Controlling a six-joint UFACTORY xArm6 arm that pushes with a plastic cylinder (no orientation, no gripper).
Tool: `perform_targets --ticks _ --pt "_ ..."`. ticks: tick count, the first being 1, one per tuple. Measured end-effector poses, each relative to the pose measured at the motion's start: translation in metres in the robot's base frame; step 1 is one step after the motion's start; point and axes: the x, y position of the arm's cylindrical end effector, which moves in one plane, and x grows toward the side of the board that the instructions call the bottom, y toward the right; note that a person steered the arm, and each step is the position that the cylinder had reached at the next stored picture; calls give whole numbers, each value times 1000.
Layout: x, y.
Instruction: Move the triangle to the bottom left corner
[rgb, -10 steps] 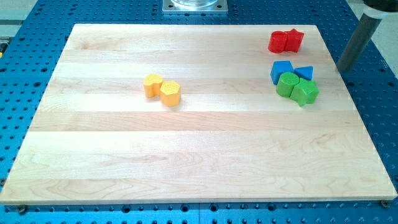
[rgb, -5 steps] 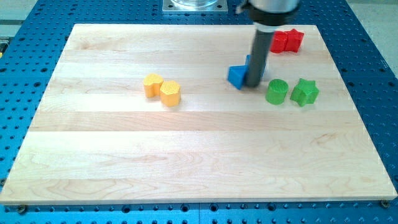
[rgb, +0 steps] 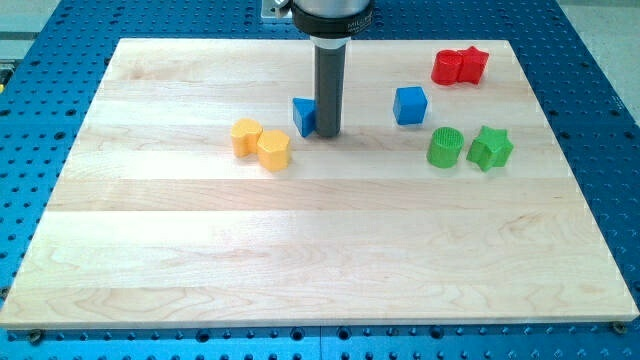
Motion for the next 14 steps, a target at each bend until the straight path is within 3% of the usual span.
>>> perform_targets --ticks 2,4,5,6,7,8,9,10,11,13,14 --pt "-29 -30" --pt "-50 -129" --pt "-77 -112" --pt "-60 -175" --pt "-37 -202" --pt "51 -220" --pt "81 -212" --pt "21 -222" --pt "29 -246" --pt "157 -220" --pt "132 -222"
